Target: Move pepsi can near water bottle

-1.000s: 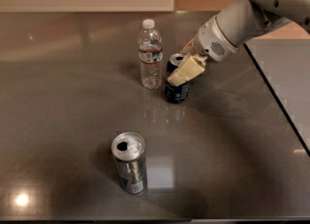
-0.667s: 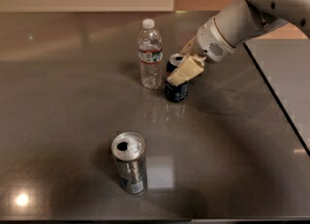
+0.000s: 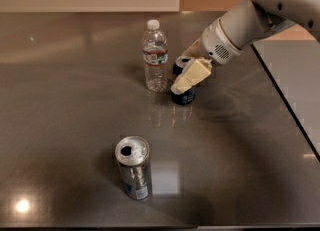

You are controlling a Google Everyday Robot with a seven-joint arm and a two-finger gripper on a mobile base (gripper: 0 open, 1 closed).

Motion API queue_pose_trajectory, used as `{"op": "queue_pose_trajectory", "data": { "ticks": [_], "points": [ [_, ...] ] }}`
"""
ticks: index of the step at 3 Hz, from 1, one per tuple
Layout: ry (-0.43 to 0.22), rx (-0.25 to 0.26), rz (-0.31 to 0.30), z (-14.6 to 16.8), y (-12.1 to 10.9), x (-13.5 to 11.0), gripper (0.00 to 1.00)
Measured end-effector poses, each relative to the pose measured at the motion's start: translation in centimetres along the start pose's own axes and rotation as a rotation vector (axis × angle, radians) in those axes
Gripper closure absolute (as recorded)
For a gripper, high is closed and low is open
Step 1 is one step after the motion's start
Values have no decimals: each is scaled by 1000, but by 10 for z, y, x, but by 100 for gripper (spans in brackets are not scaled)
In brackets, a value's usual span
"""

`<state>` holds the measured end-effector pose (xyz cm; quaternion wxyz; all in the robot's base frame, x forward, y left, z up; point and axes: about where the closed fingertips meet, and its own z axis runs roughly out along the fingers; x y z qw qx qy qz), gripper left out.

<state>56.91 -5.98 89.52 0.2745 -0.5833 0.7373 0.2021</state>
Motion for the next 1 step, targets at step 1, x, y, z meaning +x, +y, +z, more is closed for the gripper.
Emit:
{"op": "queue_pose_trajectory", "data": {
  "ticks": [1],
  "points": [
    [0,0,0,0,0,0,0]
  ]
}}
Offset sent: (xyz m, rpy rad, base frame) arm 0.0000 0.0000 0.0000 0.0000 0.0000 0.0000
